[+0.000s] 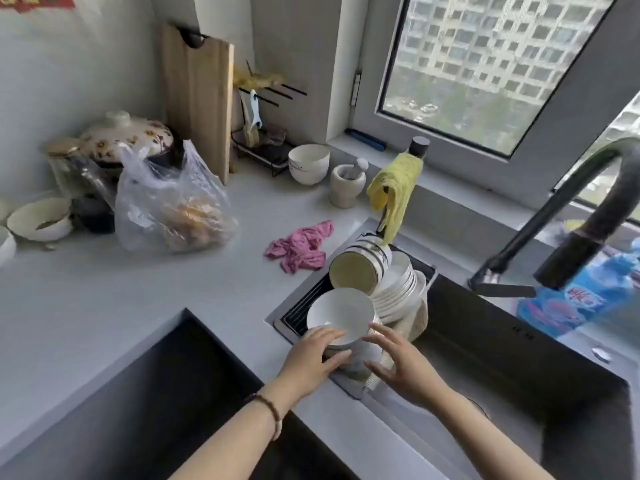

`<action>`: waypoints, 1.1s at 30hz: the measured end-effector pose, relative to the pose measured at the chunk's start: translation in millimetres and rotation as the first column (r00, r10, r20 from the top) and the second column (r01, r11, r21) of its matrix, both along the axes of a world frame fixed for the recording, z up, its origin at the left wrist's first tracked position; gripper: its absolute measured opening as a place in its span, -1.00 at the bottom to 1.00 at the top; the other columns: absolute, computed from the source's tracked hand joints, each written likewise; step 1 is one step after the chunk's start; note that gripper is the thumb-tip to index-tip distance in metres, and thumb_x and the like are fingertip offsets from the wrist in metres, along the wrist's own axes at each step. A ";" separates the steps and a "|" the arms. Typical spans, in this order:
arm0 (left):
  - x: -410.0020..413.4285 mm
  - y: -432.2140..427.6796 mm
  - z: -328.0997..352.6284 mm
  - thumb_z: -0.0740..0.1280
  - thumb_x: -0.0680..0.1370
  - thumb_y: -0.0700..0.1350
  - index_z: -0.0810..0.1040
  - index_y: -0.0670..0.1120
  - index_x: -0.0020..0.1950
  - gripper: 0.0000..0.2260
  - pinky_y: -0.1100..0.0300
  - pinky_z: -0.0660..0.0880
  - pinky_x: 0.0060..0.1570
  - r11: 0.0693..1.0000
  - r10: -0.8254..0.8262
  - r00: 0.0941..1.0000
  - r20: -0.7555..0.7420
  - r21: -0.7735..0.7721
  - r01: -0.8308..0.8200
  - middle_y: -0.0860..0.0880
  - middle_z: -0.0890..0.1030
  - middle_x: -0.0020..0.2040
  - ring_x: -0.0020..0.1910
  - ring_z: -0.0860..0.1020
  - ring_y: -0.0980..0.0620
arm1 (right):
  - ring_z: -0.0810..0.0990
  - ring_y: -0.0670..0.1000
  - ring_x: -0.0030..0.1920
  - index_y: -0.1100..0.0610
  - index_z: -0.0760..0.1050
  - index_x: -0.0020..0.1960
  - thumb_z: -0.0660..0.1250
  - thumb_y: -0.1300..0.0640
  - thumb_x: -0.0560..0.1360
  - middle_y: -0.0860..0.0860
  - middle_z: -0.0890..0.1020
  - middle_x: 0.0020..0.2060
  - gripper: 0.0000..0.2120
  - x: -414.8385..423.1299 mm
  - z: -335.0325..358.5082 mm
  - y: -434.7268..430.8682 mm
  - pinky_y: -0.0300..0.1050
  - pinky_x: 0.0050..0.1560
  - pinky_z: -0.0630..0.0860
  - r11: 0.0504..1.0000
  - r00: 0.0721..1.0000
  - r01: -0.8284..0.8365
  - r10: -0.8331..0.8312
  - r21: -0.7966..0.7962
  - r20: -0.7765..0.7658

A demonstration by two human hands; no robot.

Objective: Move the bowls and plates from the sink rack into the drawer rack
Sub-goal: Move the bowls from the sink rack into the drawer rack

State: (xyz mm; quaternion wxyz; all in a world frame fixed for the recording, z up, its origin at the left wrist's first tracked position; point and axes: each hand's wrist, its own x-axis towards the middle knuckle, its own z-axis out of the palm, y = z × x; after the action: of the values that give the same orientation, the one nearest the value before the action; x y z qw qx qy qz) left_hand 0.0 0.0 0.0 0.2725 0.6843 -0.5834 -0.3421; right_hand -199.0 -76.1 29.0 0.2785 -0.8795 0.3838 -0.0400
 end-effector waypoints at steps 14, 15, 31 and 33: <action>0.7 -35.9 -6.0 0.26 0.55 0.09 0.49 -0.15 -0.31 -0.63 0.08 0.35 -0.27 0.997 -0.067 0.989 0.131 -0.018 0.070 -0.05 0.50 -0.40 -0.32 0.44 -0.02 | 0.29 -0.01 0.45 -0.23 0.23 0.46 0.33 -0.06 0.52 -0.22 0.14 0.50 -0.45 -3.6 -46.5 -17.9 0.01 0.41 0.32 0.992 0.986 -0.027 0.046 -0.122 0.159; -0.6 -36.4 -1.8 0.26 0.56 0.07 0.43 -0.14 -0.36 -0.62 0.08 0.33 -0.28 0.997 -0.058 0.989 0.138 -0.036 0.064 -0.02 0.45 -0.43 -0.35 0.41 -0.01 | 0.27 -0.01 0.47 -0.27 0.16 0.48 0.32 -0.07 0.53 -0.20 0.12 0.52 -0.41 -2.3 -46.1 -18.8 0.03 0.43 0.29 0.992 0.986 -0.020 0.040 -0.121 0.162; -1.6 11.4 82.8 0.28 0.57 -0.08 0.63 -0.22 -0.04 -0.77 0.47 0.41 -0.24 0.845 0.412 0.762 -0.500 -0.102 -0.524 0.13 0.67 -0.29 -0.31 0.52 0.32 | 0.08 -0.10 0.54 0.04 0.12 0.54 0.51 0.04 0.40 -0.05 0.13 0.54 -0.16 76.4 10.8 -7.4 -0.23 0.51 0.08 0.993 0.817 -0.101 0.117 -0.060 0.564; 8.1 41.6 98.6 0.30 0.55 -0.06 0.64 -0.18 0.02 -0.78 0.34 0.51 -0.11 0.790 0.453 0.670 -0.589 -0.084 -0.608 0.03 0.69 -0.18 -0.17 0.60 0.18 | 0.11 -0.08 0.54 0.10 0.16 0.53 0.52 0.03 0.38 -0.06 0.19 0.52 -0.15 92.1 26.9 17.1 -0.20 0.51 0.10 0.989 0.767 -0.143 0.131 -0.031 0.628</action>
State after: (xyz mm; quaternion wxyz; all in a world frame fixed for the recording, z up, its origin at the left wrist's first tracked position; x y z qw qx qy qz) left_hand 8.1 41.6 98.6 0.6048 0.6556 -0.2966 -0.3412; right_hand -106.9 -59.0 55.9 0.4007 -0.8388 0.2044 -0.3068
